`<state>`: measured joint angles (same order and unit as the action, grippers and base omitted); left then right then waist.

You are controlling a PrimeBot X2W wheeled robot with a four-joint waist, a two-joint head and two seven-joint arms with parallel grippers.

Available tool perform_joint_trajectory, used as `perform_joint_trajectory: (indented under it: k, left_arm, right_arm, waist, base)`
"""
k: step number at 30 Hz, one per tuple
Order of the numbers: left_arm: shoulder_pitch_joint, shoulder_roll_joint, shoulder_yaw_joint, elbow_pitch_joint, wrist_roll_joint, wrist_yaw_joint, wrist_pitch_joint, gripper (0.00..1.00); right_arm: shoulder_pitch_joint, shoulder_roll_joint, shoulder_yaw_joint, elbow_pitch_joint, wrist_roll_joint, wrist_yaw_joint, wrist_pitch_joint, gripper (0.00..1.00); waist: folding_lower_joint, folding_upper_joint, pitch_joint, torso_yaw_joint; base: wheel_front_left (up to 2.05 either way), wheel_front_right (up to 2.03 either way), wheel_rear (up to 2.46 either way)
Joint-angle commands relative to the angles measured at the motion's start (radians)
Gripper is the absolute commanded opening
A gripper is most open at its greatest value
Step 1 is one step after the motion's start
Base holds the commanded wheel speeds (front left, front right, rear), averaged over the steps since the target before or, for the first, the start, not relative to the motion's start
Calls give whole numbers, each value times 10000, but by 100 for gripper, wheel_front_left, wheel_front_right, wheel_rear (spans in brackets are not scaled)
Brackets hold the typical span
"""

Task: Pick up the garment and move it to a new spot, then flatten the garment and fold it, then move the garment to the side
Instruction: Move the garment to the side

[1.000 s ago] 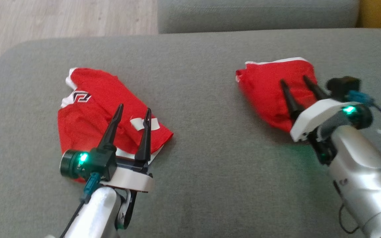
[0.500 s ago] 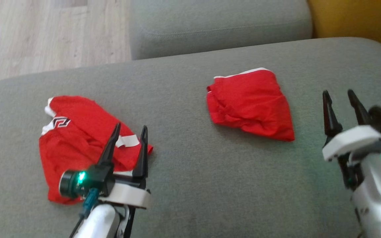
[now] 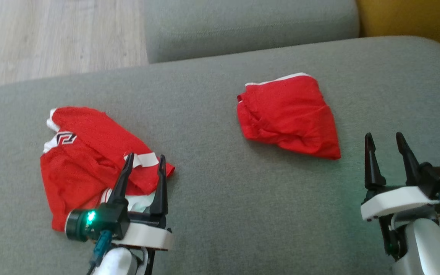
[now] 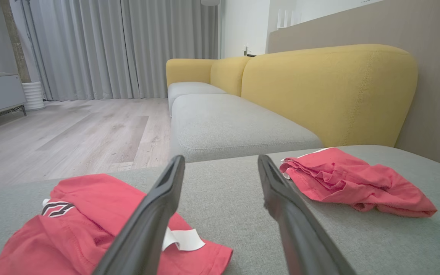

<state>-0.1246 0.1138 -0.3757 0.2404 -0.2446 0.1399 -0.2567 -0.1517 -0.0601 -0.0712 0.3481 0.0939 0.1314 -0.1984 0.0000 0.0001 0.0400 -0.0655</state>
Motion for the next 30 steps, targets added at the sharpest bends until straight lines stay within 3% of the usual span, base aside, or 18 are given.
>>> perform_joint_trajectory:
  k: [1, 6, 11, 24, 30]
  left_arm:
    - [-527, 3, 436, -350, 91, -50, -50, 100]
    - [-819, -119, 399, -389, 295, -311, -50, 100]
    - [-1207, -195, 416, -372, 437, -512, -50, 100]
    - [-1787, -419, 376, -74, 670, -803, -51, 100]
    - [-1858, -486, 407, 31, 731, -841, -51, 100]
  right_arm:
    - [-322, 37, 201, -432, -93, -7, 46, 100]
    - [-721, 63, 17, -633, -318, -7, 527, 100]
    - [-1883, 73, -370, -52, -95, -7, 1436, 100]
    - [-4633, -328, -1726, 3625, 46, -7, 3458, 100]
    - [-5111, -519, -1388, 5157, -154, -7, 3820, 100]
  waist:
    - [0, -1, 176, 99]
    - [0, -1, 675, 444]
    - [0, -1, 1347, 907]
    - [0, -1, 2341, 1870]
    - [0, -1, 2327, 1942]
  base:
    - [0, 0, 0]
    - [0, 0, 0]
    - [0, 0, 0]
    - [0, 0, 0]
    - [0, 0, 0]
